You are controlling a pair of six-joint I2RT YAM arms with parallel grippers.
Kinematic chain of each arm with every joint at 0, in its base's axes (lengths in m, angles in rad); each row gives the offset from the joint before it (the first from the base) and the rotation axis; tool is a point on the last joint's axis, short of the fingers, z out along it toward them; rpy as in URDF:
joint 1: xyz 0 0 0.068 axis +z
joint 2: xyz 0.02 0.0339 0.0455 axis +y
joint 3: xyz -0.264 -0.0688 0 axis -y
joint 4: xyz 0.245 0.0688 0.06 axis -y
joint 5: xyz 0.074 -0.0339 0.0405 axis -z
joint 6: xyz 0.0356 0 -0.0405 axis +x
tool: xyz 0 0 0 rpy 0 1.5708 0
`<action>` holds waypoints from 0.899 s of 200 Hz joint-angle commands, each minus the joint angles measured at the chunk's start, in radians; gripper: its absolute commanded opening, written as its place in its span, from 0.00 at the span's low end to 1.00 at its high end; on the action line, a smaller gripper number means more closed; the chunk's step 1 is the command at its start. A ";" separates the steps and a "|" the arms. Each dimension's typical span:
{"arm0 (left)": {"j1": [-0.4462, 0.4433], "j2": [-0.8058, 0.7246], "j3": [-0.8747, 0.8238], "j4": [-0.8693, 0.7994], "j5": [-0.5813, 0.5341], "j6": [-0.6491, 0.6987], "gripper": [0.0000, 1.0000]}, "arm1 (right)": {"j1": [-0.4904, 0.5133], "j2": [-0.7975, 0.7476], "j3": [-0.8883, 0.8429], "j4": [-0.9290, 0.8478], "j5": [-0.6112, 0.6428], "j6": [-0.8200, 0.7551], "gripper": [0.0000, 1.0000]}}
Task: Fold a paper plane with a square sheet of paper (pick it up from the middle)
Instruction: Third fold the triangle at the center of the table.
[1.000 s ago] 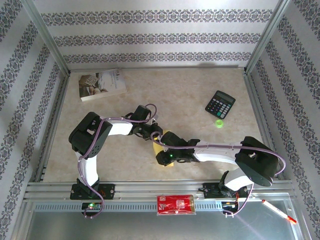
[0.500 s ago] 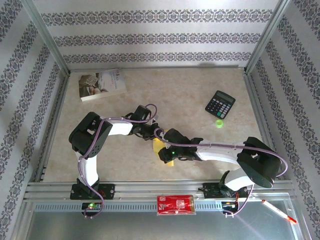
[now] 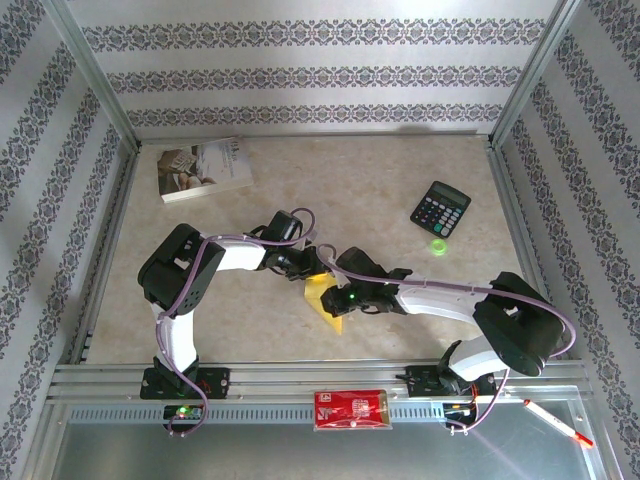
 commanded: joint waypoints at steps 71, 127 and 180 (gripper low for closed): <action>-0.009 0.027 0.006 -0.039 -0.012 0.034 0.12 | -0.055 0.048 -0.017 0.022 -0.044 -0.002 0.05; -0.008 0.028 0.010 -0.043 -0.012 0.033 0.12 | -0.071 0.069 -0.020 0.026 -0.051 -0.003 0.05; -0.009 0.030 0.012 -0.042 -0.009 0.034 0.12 | -0.072 0.084 -0.022 0.034 -0.059 0.001 0.05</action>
